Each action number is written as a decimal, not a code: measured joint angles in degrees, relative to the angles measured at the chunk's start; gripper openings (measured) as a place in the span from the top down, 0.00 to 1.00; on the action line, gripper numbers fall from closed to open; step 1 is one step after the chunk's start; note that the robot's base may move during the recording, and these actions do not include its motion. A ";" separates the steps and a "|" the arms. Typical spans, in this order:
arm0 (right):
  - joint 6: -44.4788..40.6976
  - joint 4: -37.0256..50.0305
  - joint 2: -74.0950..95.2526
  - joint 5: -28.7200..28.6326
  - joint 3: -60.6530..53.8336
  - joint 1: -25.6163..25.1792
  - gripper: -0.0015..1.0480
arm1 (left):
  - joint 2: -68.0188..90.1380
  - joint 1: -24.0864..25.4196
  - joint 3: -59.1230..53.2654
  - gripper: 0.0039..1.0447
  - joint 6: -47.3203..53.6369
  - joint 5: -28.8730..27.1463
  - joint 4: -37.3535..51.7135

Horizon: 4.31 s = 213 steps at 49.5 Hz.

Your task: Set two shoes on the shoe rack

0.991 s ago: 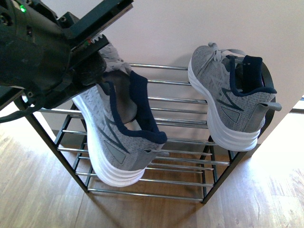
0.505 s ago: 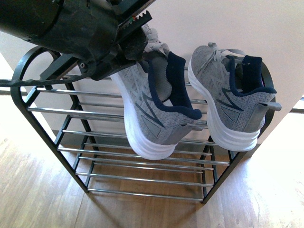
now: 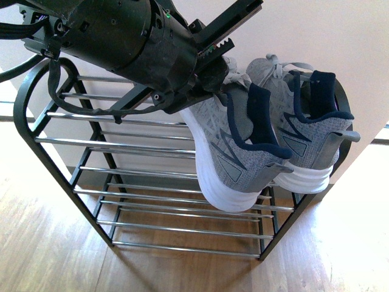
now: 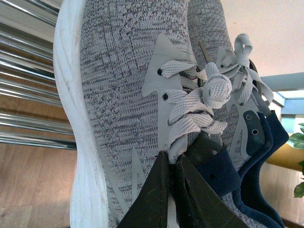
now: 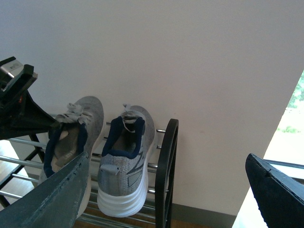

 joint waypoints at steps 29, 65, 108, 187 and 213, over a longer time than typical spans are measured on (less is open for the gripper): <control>0.00 0.00 0.00 0.00 0.00 0.00 0.09 | 7.17 2.51 10.86 0.98 4.63 7.17 -7.63; 0.00 0.00 0.00 0.00 0.00 0.00 0.09 | 11.26 3.65 17.92 0.96 11.93 7.52 -16.63; 0.00 0.00 0.00 0.00 0.00 0.00 0.09 | -16.33 9.97 9.75 0.09 11.78 -8.39 -29.16; 0.13 0.00 0.00 0.00 0.00 0.00 0.09 | -73.99 30.51 -58.86 0.99 49.86 -10.71 22.56; 0.13 0.00 0.00 0.00 0.00 0.00 0.09 | -88.91 30.53 -61.26 0.99 49.88 -10.69 11.10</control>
